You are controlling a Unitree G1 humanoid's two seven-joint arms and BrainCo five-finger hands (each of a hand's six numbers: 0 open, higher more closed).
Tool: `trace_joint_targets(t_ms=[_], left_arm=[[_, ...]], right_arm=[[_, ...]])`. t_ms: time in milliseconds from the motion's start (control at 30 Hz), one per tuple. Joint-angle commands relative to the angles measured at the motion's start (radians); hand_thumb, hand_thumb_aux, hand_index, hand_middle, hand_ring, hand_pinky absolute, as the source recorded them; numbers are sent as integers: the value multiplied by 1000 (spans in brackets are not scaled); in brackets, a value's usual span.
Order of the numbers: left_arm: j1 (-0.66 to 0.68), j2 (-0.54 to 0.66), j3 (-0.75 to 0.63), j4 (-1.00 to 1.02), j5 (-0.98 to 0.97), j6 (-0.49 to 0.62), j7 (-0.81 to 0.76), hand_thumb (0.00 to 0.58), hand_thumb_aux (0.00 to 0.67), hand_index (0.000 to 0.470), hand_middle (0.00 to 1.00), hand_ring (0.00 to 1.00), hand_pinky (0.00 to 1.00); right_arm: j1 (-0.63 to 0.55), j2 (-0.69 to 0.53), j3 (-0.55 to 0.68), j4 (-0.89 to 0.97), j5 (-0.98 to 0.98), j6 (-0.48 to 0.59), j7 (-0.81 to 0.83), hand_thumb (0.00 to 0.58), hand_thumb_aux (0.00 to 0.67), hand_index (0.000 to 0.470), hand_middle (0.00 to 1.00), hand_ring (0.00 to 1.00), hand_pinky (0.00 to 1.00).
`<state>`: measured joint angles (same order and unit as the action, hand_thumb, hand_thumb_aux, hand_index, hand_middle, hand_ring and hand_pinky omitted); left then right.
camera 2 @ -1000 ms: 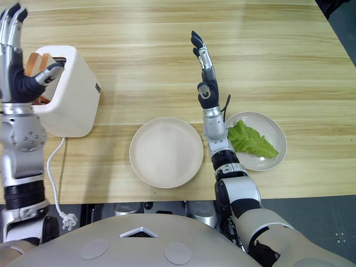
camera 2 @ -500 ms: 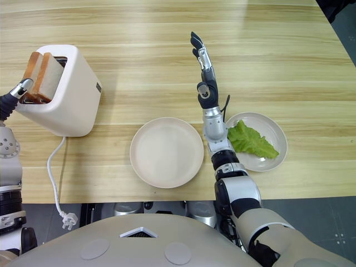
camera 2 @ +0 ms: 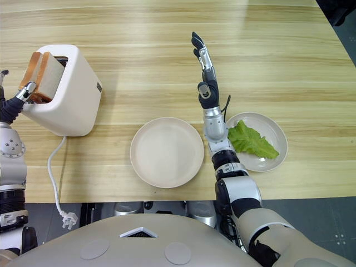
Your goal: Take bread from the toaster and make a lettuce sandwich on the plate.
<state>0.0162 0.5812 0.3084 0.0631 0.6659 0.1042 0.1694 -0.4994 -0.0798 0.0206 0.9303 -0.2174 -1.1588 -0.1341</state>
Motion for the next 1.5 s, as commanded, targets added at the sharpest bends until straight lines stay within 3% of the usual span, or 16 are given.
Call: trace_joint_targets(t_ms=[33,467,633,667,700,933,1167,1333,1500], left_arm=[[-1,11,-25,21,-4,8,15,580,670,460,0,0,0],[-48,4,-107,107,-20,-44,68,580,670,460,0,0,0],[-44,11,-91,53,-30,-49,72,580,670,460,0,0,0],[-43,14,-80,28,-29,-48,76,580,670,460,376,376,376],[-42,17,-67,-3,-30,-48,82,580,670,460,1000,1000,1000],[-118,53,8,-236,27,-28,137,580,670,460,1000,1000,1000],[-211,66,-1,-381,33,-101,150,580,670,460,1000,1000,1000],[-285,2,-125,-416,-260,-177,-79,580,670,460,1000,1000,1000],[-237,-104,-290,-413,-606,-122,-400,580,670,460,1000,1000,1000]], right_arm=[[4,-2,-2,0,1,-5,-4,0,0,0,0,0,0],[4,0,3,-2,-14,-5,-19,0,0,0,0,0,0],[4,-1,7,-3,-30,-5,-31,0,0,0,0,0,0],[4,0,7,-3,-33,-5,-33,0,0,0,0,0,0],[4,0,6,-3,-34,-5,-35,0,0,0,0,0,0],[17,-21,-23,-52,-55,4,-84,0,0,0,0,0,0],[135,-174,-122,-348,-277,74,-213,0,0,0,0,0,0],[292,-365,-215,-464,-437,160,-317,0,0,0,0,0,0],[480,-579,-243,-438,-662,255,-556,0,0,0,0,0,0]])
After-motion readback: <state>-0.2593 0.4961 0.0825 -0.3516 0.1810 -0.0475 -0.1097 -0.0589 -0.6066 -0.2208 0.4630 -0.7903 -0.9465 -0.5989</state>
